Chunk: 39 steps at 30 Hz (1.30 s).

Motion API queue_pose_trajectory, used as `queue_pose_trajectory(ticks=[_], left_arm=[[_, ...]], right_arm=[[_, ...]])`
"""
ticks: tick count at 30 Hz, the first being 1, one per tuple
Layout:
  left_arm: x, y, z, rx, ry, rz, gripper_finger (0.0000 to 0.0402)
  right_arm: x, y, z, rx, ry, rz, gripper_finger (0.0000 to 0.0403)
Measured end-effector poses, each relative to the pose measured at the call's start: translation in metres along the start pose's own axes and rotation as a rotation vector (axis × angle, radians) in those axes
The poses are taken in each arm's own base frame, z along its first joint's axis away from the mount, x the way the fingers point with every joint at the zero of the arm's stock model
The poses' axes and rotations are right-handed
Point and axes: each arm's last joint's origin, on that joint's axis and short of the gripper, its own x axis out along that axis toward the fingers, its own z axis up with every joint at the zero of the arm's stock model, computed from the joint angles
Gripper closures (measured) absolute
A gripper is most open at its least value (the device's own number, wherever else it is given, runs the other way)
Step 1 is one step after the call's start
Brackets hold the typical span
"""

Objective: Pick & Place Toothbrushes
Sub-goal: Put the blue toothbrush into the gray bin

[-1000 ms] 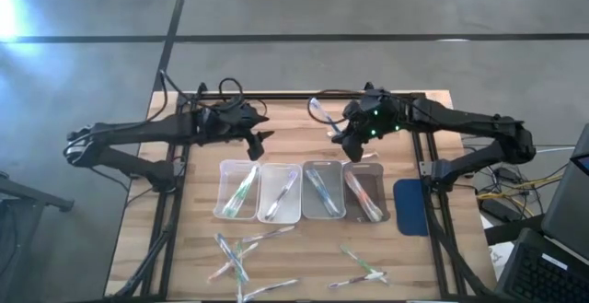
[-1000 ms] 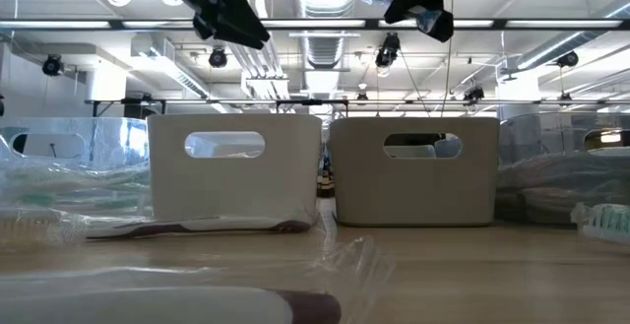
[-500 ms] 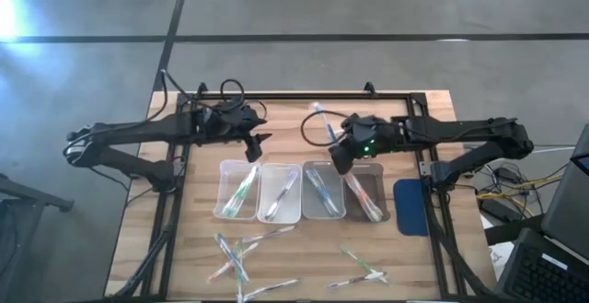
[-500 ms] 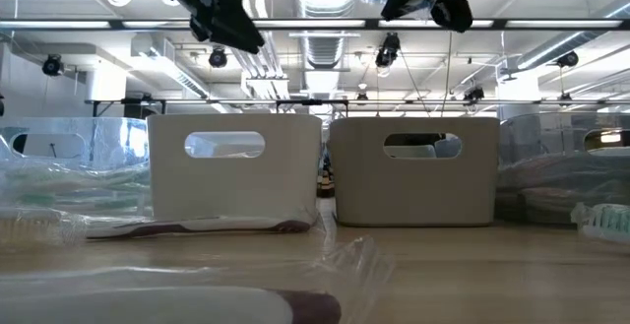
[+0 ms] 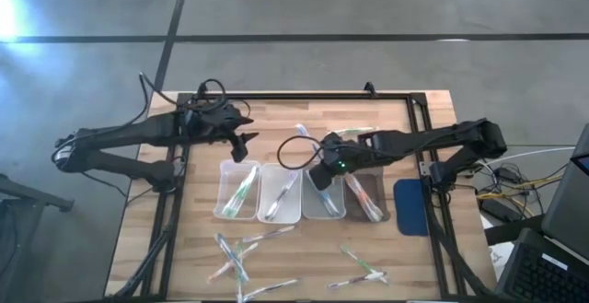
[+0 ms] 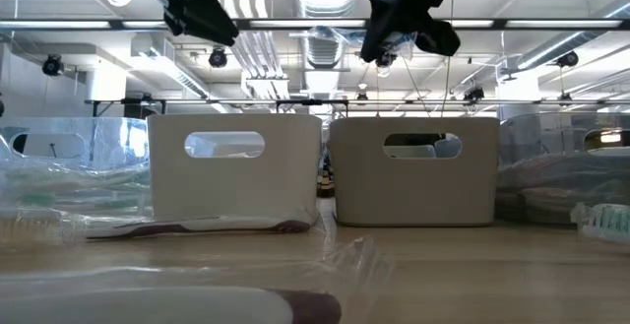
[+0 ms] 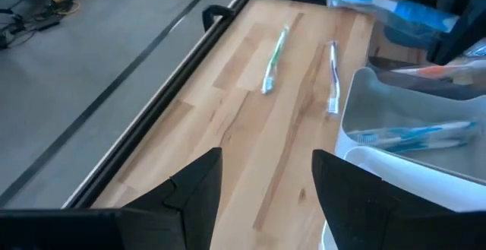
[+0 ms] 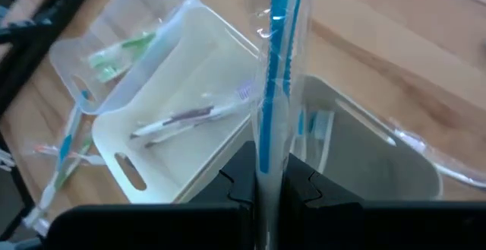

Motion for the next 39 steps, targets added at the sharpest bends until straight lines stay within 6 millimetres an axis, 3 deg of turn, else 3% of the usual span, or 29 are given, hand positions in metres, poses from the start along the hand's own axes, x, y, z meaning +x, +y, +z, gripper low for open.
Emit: queue_pose_trajectory(ticks=[10,17,31,39], left_arm=[[-0.019,0.006,-0.003,-0.003,-0.049,0.048,0.0193],[-0.019,0.006,-0.003,-0.027,-0.056,0.047,0.0193],[-0.017,0.006,-0.001,-0.045,-0.072,0.045,0.0195],[-0.017,0.005,-0.001,-0.044,-0.071,0.045,0.0195]], right_arm=[[0.011,0.016,0.005,0.024,0.068,-0.05,0.039],[0.023,0.026,-0.001,0.033,0.129,-0.033,0.039],[0.021,0.035,-0.022,0.076,0.14,-0.07,0.039],[0.029,0.034,-0.03,0.09,0.165,-0.124,0.039]])
